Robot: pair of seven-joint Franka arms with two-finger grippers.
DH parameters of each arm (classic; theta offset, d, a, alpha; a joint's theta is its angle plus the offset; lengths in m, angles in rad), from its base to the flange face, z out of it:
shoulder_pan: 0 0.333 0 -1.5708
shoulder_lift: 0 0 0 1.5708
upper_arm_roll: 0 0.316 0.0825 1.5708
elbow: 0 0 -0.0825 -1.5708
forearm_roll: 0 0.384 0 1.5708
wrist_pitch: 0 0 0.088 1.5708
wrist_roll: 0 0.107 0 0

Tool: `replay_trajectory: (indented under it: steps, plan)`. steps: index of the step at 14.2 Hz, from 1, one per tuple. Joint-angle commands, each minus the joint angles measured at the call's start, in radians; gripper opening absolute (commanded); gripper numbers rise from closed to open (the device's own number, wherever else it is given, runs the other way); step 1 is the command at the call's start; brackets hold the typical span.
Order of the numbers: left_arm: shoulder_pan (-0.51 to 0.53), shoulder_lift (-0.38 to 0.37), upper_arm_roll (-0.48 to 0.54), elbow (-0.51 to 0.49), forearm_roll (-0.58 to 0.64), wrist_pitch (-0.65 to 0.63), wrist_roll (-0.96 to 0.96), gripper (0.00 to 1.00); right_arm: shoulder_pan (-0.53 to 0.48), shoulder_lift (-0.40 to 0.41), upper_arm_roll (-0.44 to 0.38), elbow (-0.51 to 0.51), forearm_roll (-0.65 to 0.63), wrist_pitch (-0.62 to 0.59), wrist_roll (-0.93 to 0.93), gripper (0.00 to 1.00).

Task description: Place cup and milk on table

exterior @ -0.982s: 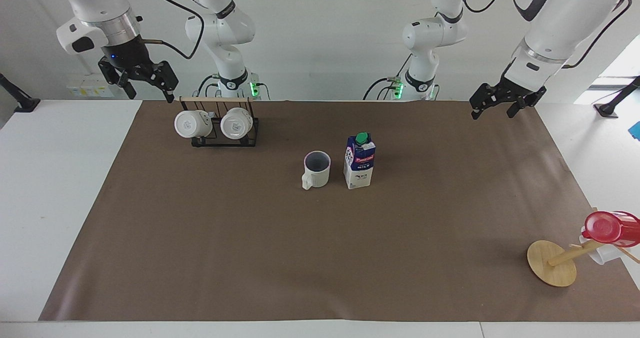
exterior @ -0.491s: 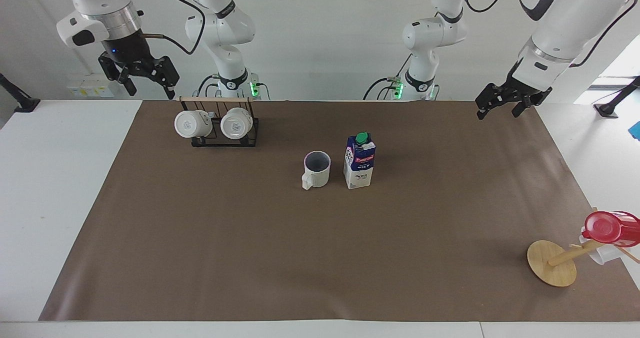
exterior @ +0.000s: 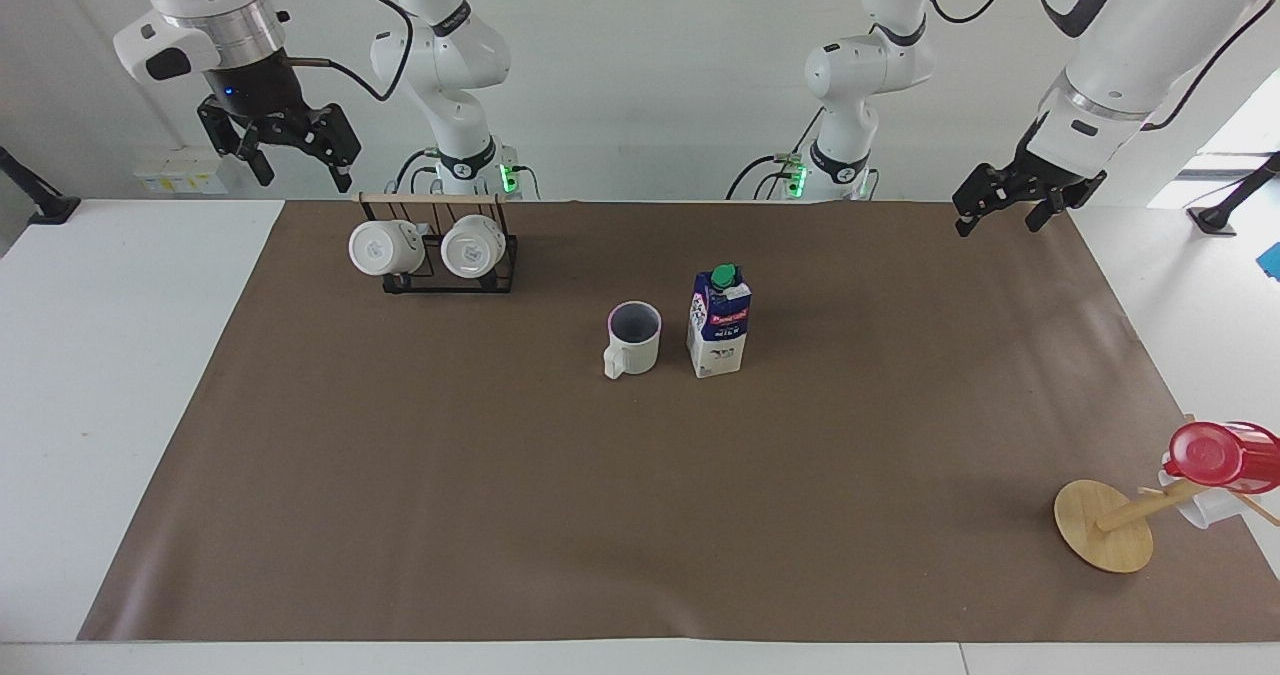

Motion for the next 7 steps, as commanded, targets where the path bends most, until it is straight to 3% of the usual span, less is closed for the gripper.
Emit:
replay_trajectory:
  steps: [1, 7]
  plan:
    - [0.014, -0.009, -0.007, 0.005, -0.014, -0.020, 0.016, 1.00, -0.005, -0.009, -0.003, -0.001, 0.008, -0.012, 0.010, 1.00]
    - [0.011, -0.017, -0.013, 0.001, -0.014, -0.026, 0.016, 1.00, -0.005, -0.009, 0.002, -0.001, 0.008, -0.012, 0.011, 1.00]
